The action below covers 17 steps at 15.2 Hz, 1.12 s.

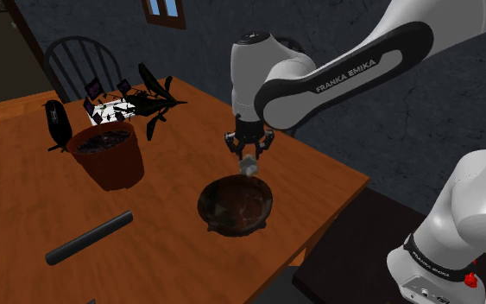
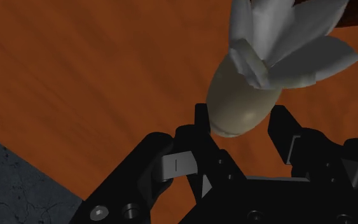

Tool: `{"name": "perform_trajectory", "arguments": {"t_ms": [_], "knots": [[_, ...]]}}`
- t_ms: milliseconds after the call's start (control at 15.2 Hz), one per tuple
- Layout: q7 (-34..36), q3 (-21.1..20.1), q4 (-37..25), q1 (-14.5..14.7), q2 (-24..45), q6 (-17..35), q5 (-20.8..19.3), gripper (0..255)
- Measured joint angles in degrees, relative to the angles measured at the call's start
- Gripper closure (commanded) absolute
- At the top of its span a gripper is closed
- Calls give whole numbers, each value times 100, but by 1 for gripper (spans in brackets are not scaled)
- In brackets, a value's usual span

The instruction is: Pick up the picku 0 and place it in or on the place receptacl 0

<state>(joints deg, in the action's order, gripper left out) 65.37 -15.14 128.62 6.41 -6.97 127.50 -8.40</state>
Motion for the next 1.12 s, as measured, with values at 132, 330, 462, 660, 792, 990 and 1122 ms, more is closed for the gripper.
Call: {"name": "perform_trajectory", "arguments": {"t_ms": [132,330,462,660,792,990,1122], "knots": [[-41,5,-86,6,-68,-151,38,255],[-92,10,-251,13,-139,-381,82,255],[-136,20,-351,14,-203,-541,115,255],[-185,29,-516,16,-263,-761,149,255],[-206,29,-608,23,-317,-905,174,255],[-255,39,-809,24,-365,-1147,201,255],[-268,37,-960,25,-362,-1296,208,255]]}}
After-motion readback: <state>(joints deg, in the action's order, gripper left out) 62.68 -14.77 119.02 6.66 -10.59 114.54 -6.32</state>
